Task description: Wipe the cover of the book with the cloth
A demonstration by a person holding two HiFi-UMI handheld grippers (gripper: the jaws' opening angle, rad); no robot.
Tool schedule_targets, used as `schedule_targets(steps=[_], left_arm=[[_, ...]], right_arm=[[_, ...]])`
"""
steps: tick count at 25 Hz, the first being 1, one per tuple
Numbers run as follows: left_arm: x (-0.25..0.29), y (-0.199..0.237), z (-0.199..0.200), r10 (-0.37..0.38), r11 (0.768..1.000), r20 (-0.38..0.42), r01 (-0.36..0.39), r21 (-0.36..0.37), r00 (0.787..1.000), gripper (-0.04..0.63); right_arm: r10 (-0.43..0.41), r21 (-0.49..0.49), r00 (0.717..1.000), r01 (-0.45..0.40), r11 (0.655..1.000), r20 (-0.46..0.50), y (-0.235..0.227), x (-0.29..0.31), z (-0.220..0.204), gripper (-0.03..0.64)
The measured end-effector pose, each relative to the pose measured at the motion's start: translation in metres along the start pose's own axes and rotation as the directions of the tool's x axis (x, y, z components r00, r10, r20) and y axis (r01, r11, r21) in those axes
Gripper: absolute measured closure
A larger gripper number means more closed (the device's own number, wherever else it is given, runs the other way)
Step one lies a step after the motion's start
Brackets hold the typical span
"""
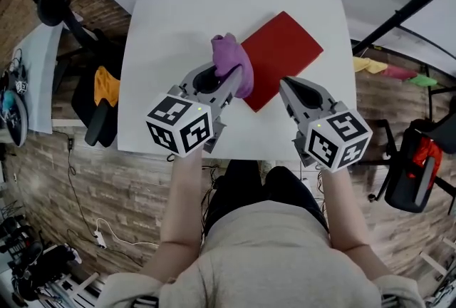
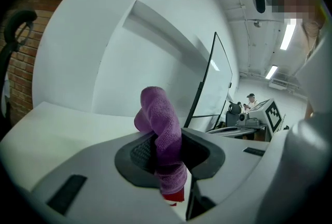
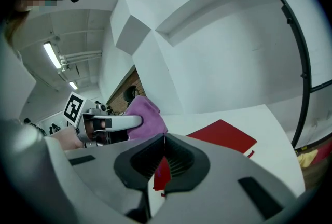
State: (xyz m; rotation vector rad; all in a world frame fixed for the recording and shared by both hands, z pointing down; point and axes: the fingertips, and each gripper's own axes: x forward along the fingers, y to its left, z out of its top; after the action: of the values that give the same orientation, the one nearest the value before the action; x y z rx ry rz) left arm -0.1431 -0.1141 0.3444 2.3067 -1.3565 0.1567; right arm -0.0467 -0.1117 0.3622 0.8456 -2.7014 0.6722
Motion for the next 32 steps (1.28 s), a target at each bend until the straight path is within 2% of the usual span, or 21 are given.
schedule_targets(steps=[10, 18, 23, 32], left_arm=[[0.005, -0.014, 0.056, -0.052, 0.996, 0.085, 0.045, 0.076, 0.995, 0.488], [0.014, -0.025, 0.095, -0.106, 0.988, 0.146, 0.088, 0.124, 0.984, 0.488], [0.014, -0.031, 0.114, -0.111, 0.977, 0.154, 0.079, 0.199, 0.982, 0.488], [-0.003, -0.041, 0.14, -0.135, 0.966, 0.223, 0.079, 0.245, 0.965, 0.488]], right_arm=[[-0.023, -0.02, 0.995, 0.025, 0.999, 0.098, -0.005, -0.007, 0.052, 0.595], [-0.017, -0.111, 0.991, 0.032, 0.993, 0.136, -0.007, -0.014, 0.09, 0.595], [-0.036, -0.105, 0.974, 0.061, 0.993, 0.225, -0.011, -0.025, 0.118, 0.595], [-0.027, -0.151, 0.94, 0.083, 0.985, 0.341, -0.001, -0.055, 0.152, 0.595]])
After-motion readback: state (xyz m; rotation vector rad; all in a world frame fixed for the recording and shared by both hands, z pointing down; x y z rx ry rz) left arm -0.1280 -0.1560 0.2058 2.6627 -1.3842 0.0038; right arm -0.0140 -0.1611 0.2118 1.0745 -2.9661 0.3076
